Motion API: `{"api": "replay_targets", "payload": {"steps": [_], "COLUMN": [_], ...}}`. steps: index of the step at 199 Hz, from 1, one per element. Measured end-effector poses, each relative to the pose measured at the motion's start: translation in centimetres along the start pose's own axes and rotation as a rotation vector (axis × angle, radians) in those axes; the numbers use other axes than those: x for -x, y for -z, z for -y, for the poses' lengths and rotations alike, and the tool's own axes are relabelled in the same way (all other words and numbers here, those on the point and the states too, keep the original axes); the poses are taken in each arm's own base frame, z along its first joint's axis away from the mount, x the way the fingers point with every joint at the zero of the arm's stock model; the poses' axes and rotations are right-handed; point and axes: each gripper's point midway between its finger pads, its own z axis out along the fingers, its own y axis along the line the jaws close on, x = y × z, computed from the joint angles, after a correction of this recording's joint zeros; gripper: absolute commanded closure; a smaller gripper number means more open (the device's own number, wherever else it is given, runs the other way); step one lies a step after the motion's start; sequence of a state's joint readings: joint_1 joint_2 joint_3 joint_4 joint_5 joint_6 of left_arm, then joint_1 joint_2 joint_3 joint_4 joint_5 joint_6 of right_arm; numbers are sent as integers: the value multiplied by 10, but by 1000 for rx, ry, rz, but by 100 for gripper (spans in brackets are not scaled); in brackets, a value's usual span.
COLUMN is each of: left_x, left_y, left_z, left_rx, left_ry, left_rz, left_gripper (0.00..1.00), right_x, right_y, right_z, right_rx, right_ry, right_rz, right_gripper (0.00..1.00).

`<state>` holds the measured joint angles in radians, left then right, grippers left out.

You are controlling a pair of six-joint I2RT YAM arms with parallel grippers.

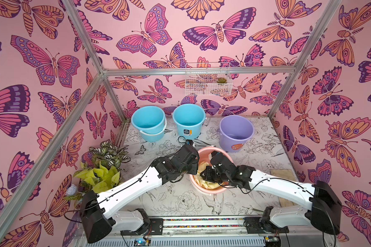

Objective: Wipe the inside of the bucket with a cloth
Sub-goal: Wipe the dirt from the inside of the bucket.

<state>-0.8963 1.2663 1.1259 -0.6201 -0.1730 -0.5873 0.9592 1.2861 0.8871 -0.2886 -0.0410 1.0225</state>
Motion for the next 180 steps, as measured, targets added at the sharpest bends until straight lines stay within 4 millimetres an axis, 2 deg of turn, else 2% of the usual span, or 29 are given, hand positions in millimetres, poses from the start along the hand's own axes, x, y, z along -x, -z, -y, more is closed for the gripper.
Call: {"api": "replay_targets", "payload": {"steps": [36, 91, 135, 180], "left_x": [0, -1, -9, -15], "left_y": [-1, -1, -3, -3], "left_z": [-1, 0, 4, 8], "left_rx": [-16, -46, -75, -110], "left_ry": [8, 1, -16, -41], "left_rz": [-15, -36, -67, -93], "left_gripper": [100, 100, 100, 100], "right_x": [10, 31, 38, 32], "right_y": [22, 61, 89, 98], "right_z": [-4, -26, -38, -29], "right_rx": [-1, 42, 22, -80], "right_ry": [201, 698, 1260, 1875], "right_rz": [56, 204, 316, 373], "right_gripper": [100, 100, 100, 100]}}
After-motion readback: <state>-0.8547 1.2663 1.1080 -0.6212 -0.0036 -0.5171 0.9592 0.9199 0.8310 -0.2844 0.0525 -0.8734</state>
